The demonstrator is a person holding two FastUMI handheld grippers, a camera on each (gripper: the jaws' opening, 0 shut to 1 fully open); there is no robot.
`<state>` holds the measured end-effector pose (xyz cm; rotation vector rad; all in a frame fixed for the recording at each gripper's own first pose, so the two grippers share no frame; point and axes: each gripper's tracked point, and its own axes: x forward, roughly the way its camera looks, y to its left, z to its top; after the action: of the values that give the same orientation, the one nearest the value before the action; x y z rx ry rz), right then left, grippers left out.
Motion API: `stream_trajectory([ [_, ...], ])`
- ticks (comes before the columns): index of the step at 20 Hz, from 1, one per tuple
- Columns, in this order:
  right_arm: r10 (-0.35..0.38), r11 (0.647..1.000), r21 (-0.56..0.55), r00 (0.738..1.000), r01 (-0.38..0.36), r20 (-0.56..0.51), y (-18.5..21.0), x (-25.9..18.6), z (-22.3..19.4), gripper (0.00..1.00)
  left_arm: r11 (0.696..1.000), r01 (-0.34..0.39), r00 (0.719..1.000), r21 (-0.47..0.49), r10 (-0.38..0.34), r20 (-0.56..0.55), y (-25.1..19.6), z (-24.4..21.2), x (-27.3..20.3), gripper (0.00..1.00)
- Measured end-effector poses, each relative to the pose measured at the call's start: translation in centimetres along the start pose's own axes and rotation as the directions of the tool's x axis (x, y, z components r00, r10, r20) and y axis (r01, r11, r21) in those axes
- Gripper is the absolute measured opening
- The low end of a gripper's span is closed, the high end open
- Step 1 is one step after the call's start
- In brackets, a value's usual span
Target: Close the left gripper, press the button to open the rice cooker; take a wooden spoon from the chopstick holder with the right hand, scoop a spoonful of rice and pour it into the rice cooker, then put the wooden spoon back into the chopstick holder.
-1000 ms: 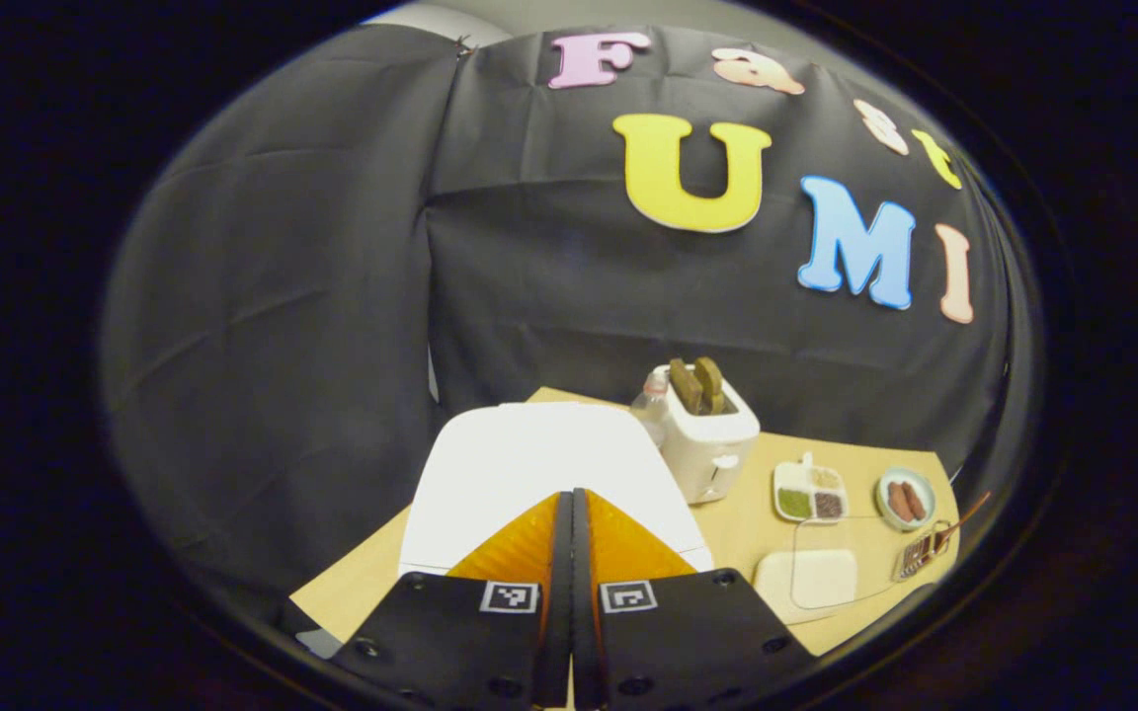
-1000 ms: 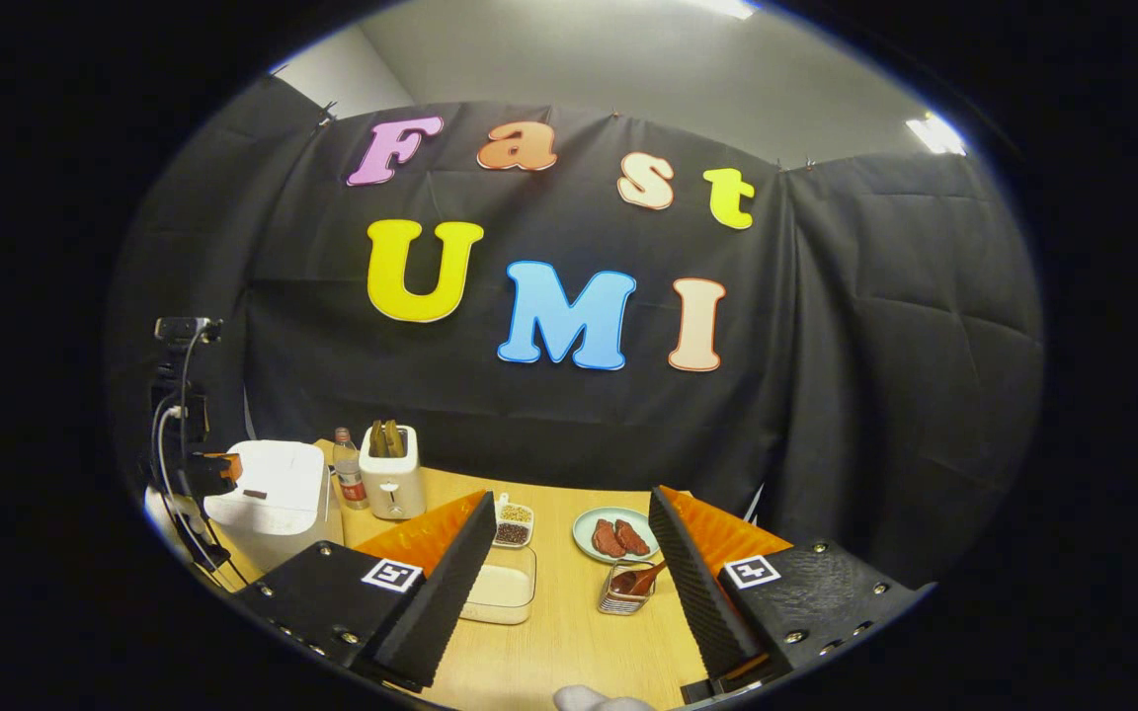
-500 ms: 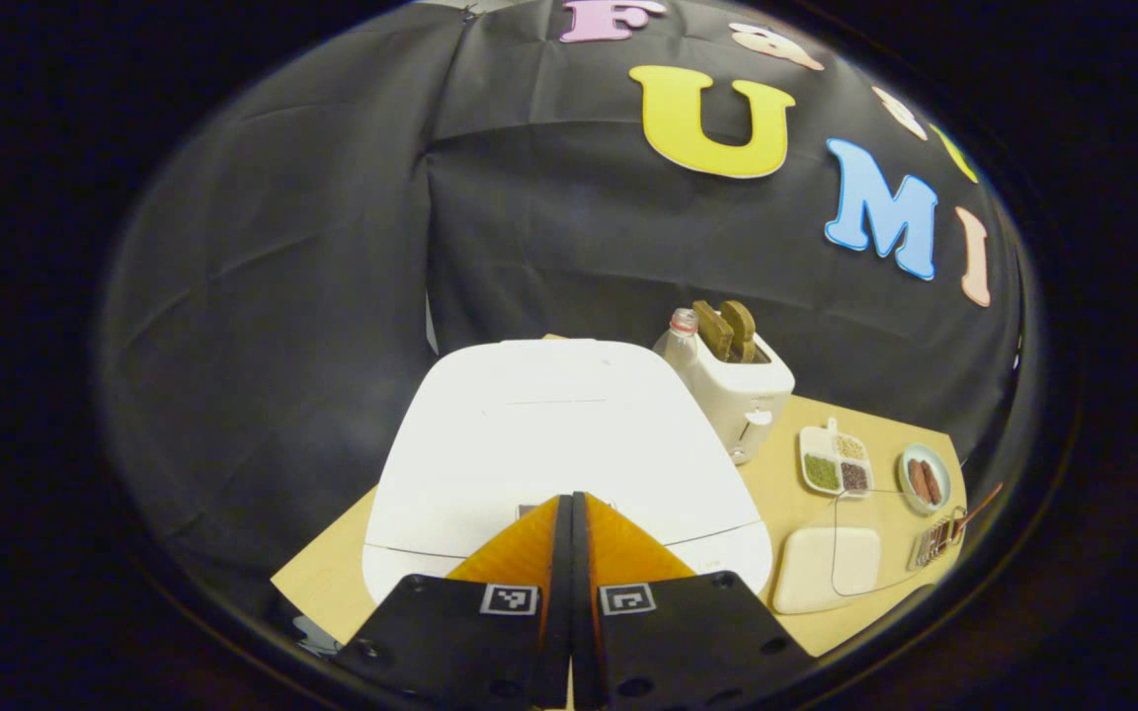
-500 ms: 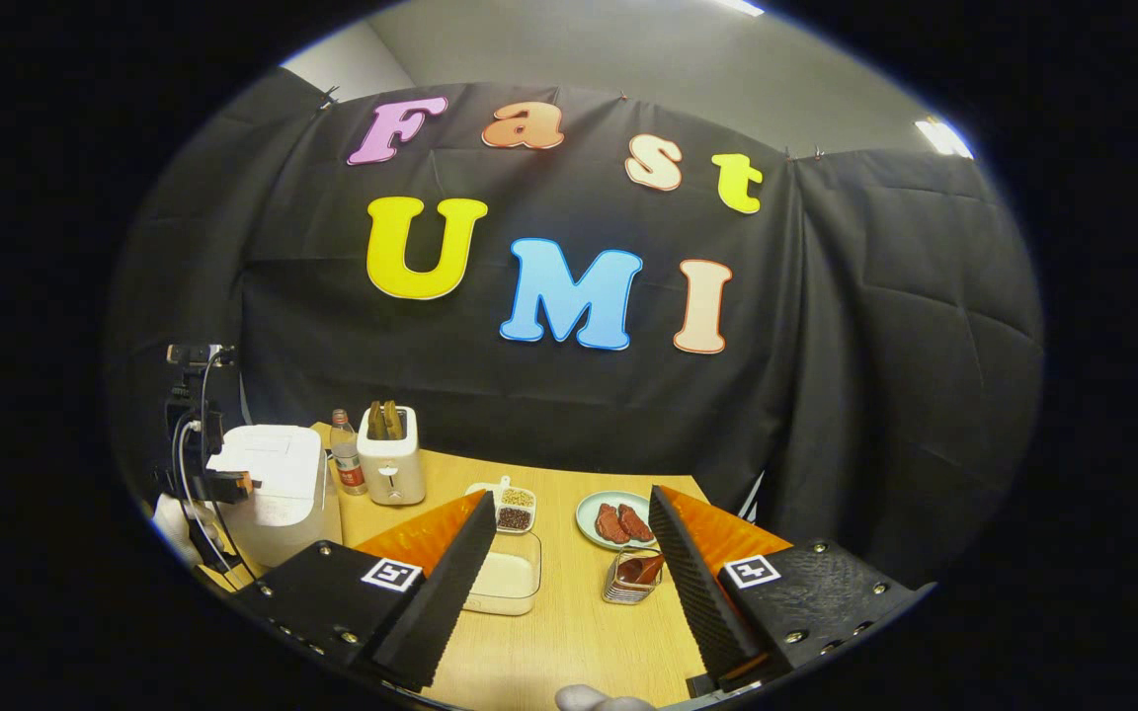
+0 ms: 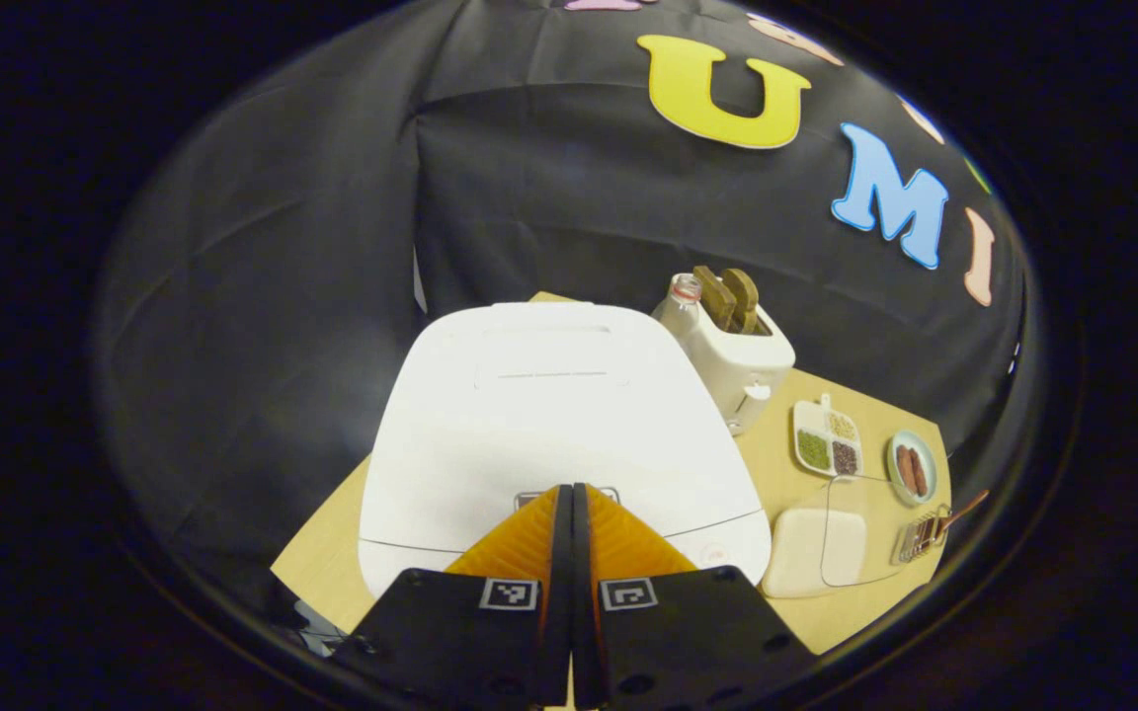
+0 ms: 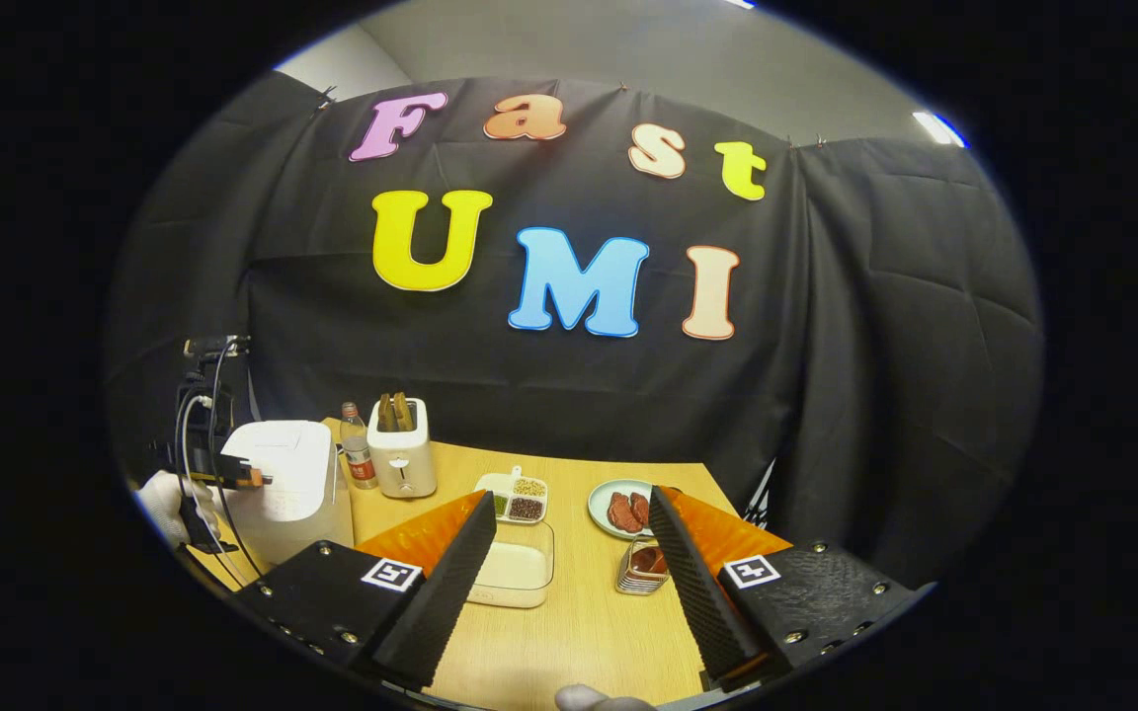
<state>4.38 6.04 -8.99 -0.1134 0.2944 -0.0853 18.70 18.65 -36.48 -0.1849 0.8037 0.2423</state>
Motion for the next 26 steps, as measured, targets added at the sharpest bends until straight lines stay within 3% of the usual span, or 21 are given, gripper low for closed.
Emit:
stream_trajectory([
  [3,-0.021,1.000,-0.013,1.000,0.021,-0.001,-0.7,-0.1,-0.2,0.95,0.999,-0.022,0.995,0.036,0.018,0.095,0.0,1.4,-1.1,0.09],
  [5,-0.024,1.000,-0.002,1.000,0.024,0.013,-1.1,-0.5,0.0,0.95,0.999,-0.036,0.969,0.039,0.026,0.246,-0.1,5.1,-3.0,0.09],
  [9,-0.032,0.999,0.041,0.998,0.030,0.052,-1.9,-1.0,0.6,0.95,0.996,-0.074,0.836,0.058,0.030,0.549,-0.7,13.3,-9.0,0.10],
  [12,-0.040,0.998,0.056,0.997,0.036,0.064,-2.5,-1.3,0.8,0.95,0.995,-0.045,0.779,0.084,-0.018,0.626,-2.1,15.6,-13.5,0.09],
  [16,-0.042,0.997,0.066,0.996,0.037,0.077,-2.9,-1.5,0.9,0.95,0.992,-0.019,0.756,0.123,-0.066,0.652,-3.9,16.1,-16.9,0.09],
  [21,-0.054,0.997,0.057,0.994,0.049,0.094,-3.8,-1.8,0.9,0.95,0.993,0.019,0.777,0.117,-0.088,0.624,-4.7,12.9,-19.6,0.10],
  [24,-0.059,0.997,0.060,0.994,0.053,0.096,-4.5,-2.0,0.5,0.95,0.991,0.045,0.750,0.128,-0.118,0.650,-5.1,11.4,-23.5,0.11],
  [26,-0.063,0.996,0.069,0.993,0.056,0.098,-5.0,-2.0,0.4,0.95,0.981,0.079,0.731,0.180,-0.180,0.658,-6.4,10.9,-25.2,0.35],
])
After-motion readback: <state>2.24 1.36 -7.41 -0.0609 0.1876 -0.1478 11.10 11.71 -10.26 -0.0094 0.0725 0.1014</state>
